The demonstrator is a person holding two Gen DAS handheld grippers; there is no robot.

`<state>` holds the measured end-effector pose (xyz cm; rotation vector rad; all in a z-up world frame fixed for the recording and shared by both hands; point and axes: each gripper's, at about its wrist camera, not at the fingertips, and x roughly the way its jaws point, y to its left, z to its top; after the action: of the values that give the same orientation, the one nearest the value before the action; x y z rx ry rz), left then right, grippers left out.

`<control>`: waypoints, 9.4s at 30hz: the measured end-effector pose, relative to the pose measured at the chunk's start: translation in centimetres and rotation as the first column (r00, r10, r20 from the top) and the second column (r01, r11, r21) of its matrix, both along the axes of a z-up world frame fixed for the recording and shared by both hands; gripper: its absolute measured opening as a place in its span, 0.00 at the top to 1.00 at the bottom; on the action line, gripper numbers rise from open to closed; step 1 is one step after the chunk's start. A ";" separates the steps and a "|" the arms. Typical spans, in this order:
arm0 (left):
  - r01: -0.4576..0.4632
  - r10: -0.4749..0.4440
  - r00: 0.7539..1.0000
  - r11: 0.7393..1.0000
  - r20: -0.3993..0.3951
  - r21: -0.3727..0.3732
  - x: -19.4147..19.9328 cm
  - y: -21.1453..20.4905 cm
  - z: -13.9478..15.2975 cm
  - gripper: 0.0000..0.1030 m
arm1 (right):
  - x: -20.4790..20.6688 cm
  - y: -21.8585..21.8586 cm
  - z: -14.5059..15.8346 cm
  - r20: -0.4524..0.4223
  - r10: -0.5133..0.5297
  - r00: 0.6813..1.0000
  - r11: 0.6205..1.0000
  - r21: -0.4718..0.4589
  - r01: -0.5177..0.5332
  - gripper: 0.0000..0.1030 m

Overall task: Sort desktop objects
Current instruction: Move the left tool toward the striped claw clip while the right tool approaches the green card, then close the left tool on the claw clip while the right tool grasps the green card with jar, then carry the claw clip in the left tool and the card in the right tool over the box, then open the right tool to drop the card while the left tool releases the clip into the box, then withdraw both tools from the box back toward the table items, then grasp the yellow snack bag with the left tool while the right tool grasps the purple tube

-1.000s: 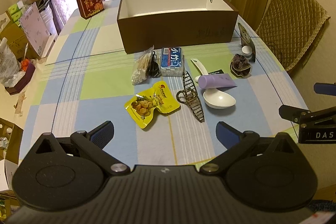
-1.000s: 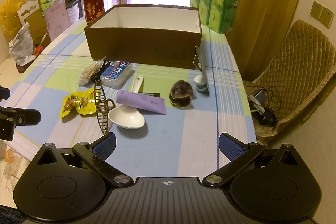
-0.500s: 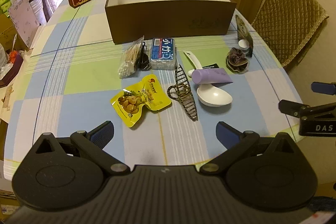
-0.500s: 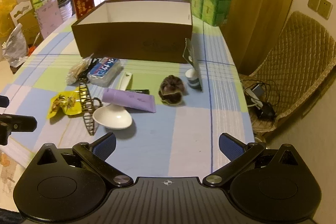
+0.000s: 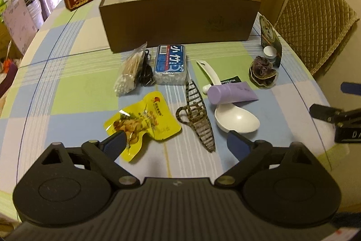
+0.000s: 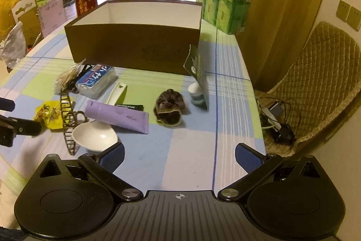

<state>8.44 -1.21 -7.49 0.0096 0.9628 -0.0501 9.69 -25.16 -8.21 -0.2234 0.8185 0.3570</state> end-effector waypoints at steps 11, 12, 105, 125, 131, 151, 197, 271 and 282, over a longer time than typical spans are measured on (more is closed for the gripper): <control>-0.046 0.044 0.998 0.997 -0.035 -0.054 2.5 -1.0 -3.2 0.35 | 4.1 -0.9 -1.3 -0.024 0.031 0.999 0.999 -0.017 -0.031 0.02; -0.055 0.053 0.998 0.997 -0.036 -0.060 2.7 -0.9 -3.3 0.39 | 4.4 -1.0 -1.4 -0.026 0.036 0.999 0.999 -0.018 -0.036 0.02; 0.066 -0.044 0.975 0.993 0.219 -0.094 15.3 4.4 5.6 0.78 | 15.0 8.1 5.1 0.208 0.145 0.967 0.966 0.183 -0.184 0.71; 0.092 -0.077 0.980 0.993 0.183 -0.079 26.5 5.1 3.6 0.78 | 24.4 11.7 3.3 0.155 0.157 0.975 0.966 0.181 -0.184 0.71; 0.084 -0.069 0.989 0.990 0.133 -0.111 29.1 5.3 1.2 0.78 | 26.6 12.8 0.9 0.083 0.184 0.979 0.962 0.188 -0.197 0.71; 0.075 -0.080 0.995 0.993 -0.056 -0.086 33.7 4.8 -3.8 0.77 | 30.9 14.0 -3.1 -0.155 0.183 0.971 0.978 0.126 -0.165 0.71; 0.096 -0.092 0.983 0.995 0.161 -0.020 23.0 6.1 7.1 0.29 | 23.0 10.4 6.1 0.054 0.208 0.977 0.963 0.166 -0.214 0.07; 0.623 -0.605 0.774 0.780 -0.185 0.056 6.1 6.5 -7.6 0.42 | 7.6 2.7 -1.6 -0.125 0.282 0.951 0.959 0.054 -0.277 0.07; 0.371 -0.369 0.920 0.928 -0.133 -0.006 4.4 9.2 -6.1 0.45 | 7.3 8.4 -3.9 -0.104 0.673 0.733 0.719 -0.143 -0.680 0.36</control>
<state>12.82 8.02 -13.62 0.2096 1.0843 -0.3959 17.03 -16.78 -12.14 -0.6933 0.7900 0.9946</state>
